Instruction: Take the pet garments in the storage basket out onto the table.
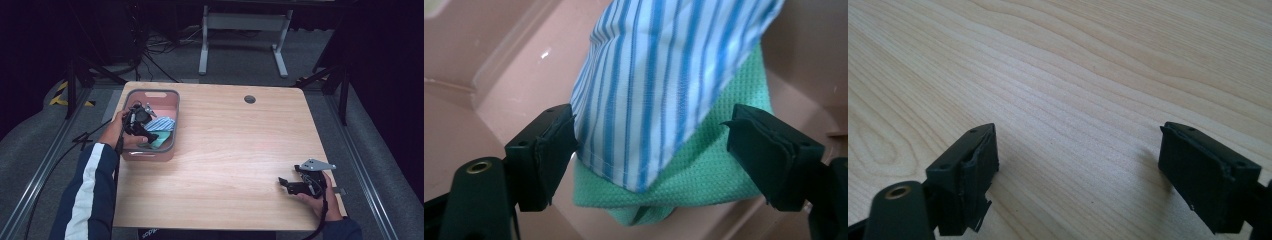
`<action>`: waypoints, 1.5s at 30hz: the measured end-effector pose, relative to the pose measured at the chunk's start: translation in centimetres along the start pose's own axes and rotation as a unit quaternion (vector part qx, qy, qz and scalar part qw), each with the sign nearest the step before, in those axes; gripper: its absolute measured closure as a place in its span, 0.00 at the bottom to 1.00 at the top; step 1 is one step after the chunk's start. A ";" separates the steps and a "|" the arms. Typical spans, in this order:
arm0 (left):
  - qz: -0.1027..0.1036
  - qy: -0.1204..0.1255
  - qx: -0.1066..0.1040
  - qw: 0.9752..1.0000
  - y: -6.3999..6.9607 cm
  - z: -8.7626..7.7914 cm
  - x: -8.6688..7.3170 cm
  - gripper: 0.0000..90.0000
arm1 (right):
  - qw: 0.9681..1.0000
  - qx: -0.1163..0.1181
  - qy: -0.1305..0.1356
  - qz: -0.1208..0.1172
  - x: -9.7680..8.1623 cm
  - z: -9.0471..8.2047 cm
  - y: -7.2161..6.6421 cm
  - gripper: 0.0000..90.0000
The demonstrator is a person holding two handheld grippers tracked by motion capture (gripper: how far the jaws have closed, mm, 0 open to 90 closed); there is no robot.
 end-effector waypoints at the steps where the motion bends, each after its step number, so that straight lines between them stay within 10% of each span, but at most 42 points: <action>1: -0.002 -0.007 -0.002 1.000 -0.1 0.1 0.0 0.24 | 1.000 0.000 0.000 0.000 0.0 0.0 0.0 0.19; 23: 0.005 -0.094 -0.006 0.996 0.1 2.0 -0.2 0.58 | 1.000 -0.001 0.000 0.001 0.0 0.0 0.0 0.19; 33: 0.035 -0.099 0.016 0.994 0.2 1.1 0.0 0.79 | 1.000 -0.001 0.000 0.001 0.0 0.0 0.0 0.19; 45: 0.021 -0.034 0.030 0.999 -0.5 -1.7 -0.2 0.82 | 1.000 -0.001 0.000 0.000 0.0 0.0 0.0 0.19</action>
Point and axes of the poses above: each handheld gripper's, and its own axes: z roughly forward along the jaws, x roughly out of its top, y roughly to its right, the point moved 5 cm from there along z, roughly forward along the jaws, and after that the axes turned 7 degrees about -z, right-handed, at the moved point
